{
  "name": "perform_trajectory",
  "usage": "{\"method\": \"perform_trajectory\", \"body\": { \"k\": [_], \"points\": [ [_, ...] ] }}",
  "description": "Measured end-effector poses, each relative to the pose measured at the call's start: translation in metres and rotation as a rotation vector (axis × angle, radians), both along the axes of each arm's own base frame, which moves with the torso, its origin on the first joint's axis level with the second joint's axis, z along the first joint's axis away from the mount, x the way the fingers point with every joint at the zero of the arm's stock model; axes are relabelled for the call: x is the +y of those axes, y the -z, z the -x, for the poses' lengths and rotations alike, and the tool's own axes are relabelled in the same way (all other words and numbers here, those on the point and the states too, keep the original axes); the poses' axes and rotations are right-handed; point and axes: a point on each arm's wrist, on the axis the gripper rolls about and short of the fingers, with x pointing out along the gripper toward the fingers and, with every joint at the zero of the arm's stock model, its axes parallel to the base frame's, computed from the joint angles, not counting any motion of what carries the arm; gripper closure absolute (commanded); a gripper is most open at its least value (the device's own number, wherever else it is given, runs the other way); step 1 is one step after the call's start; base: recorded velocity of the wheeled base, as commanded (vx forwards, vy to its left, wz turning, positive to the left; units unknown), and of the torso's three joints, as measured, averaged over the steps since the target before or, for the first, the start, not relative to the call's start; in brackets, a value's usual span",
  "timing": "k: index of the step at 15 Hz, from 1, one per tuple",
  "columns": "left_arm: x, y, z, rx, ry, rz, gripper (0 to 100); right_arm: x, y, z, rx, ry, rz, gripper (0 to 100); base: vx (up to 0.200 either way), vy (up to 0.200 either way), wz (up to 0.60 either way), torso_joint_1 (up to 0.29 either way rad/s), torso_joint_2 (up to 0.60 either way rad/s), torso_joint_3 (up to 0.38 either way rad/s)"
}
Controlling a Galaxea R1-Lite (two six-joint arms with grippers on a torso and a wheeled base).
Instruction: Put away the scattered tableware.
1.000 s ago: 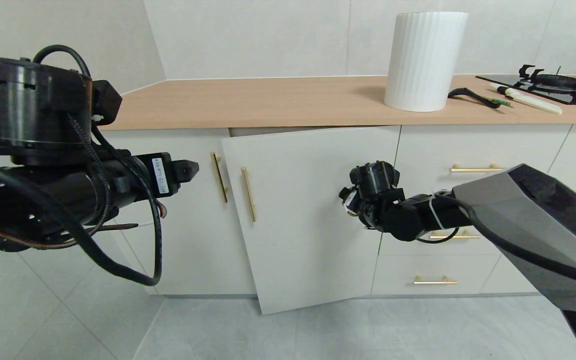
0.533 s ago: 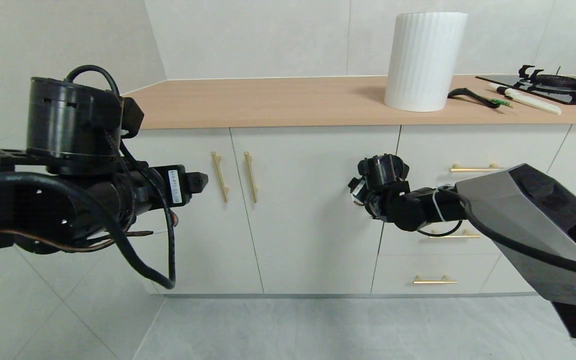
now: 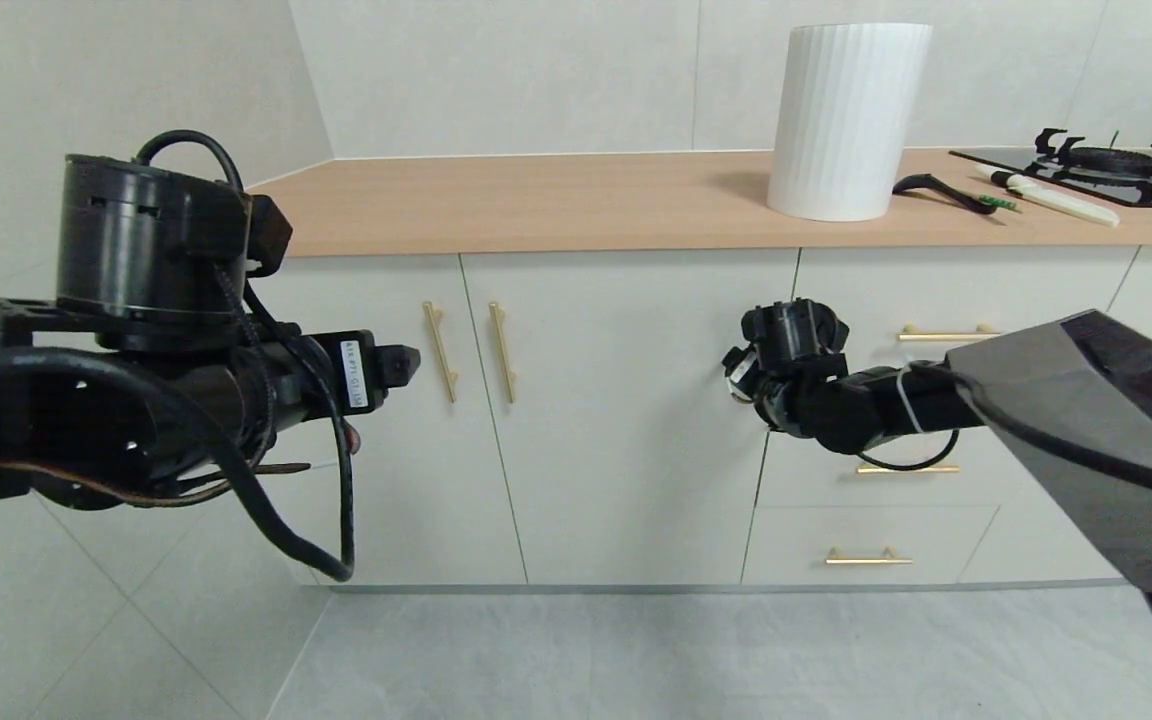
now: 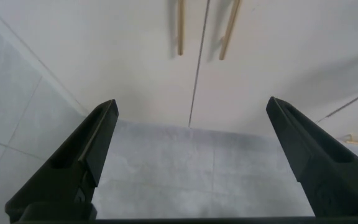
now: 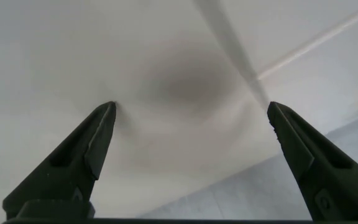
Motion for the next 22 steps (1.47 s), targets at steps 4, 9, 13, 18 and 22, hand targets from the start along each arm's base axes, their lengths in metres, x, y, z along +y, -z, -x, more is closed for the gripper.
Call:
{"method": "perform_trajectory", "body": {
  "k": [4,9,13,18,22],
  "points": [
    [0.005,0.004,0.013,0.006,0.002,-0.001,0,-0.022,-0.067,0.061,-0.040,-0.044,0.041,0,0.000,0.000,0.00,0.000,0.00,0.000],
    [0.039,0.004,0.079,-0.045,0.006,0.022,0,-0.088,-0.150,0.205,-0.175,-0.112,0.175,0,0.000,0.000,0.00,0.000,0.00,0.000],
    [0.085,0.024,0.151,-0.119,-0.037,-0.001,0,-0.164,-0.152,0.332,-0.316,-0.084,0.356,0,0.000,0.000,0.00,0.000,0.00,0.000],
    [0.119,0.061,0.225,-0.281,-0.112,0.007,0,-0.208,-0.096,0.443,-0.427,0.116,0.483,0,0.000,0.000,0.00,0.000,0.00,0.000],
    [0.123,0.096,0.265,-0.399,-0.153,-0.003,0,-0.207,-0.048,0.481,-0.461,0.193,0.585,0,0.000,0.000,0.00,0.000,0.00,0.000]
  ]
}}
